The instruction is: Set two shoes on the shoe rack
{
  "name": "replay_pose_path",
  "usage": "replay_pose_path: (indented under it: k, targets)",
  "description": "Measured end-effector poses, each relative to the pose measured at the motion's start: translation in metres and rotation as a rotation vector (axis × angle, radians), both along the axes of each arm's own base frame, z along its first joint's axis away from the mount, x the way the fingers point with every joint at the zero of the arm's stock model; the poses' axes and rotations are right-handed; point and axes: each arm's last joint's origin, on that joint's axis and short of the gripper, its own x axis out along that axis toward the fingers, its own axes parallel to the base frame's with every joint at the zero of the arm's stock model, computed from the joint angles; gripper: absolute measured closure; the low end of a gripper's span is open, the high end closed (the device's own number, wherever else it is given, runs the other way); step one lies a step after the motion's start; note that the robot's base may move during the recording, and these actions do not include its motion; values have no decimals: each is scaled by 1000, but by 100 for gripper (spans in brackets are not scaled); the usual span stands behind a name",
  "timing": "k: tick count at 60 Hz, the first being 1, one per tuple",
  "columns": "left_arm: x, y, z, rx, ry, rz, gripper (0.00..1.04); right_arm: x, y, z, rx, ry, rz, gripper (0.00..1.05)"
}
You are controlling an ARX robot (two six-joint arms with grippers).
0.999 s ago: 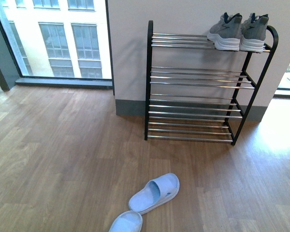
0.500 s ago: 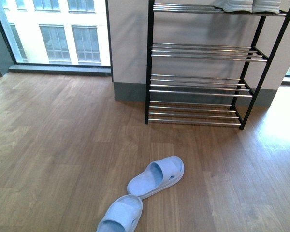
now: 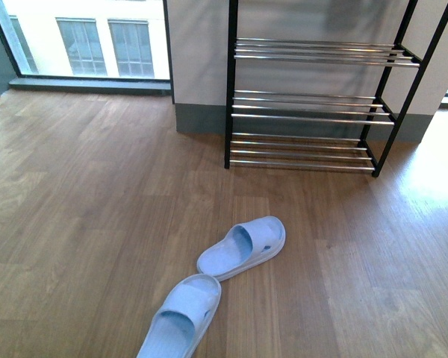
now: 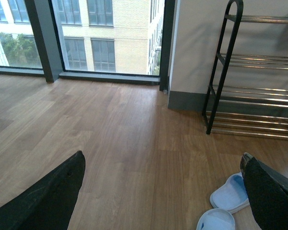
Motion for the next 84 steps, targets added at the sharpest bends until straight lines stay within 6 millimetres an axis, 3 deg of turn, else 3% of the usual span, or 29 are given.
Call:
replay_pose_path:
  k: [84]
  targets:
    - [0, 0, 0, 0, 0, 0, 9, 0, 0, 0, 0, 0, 0, 9]
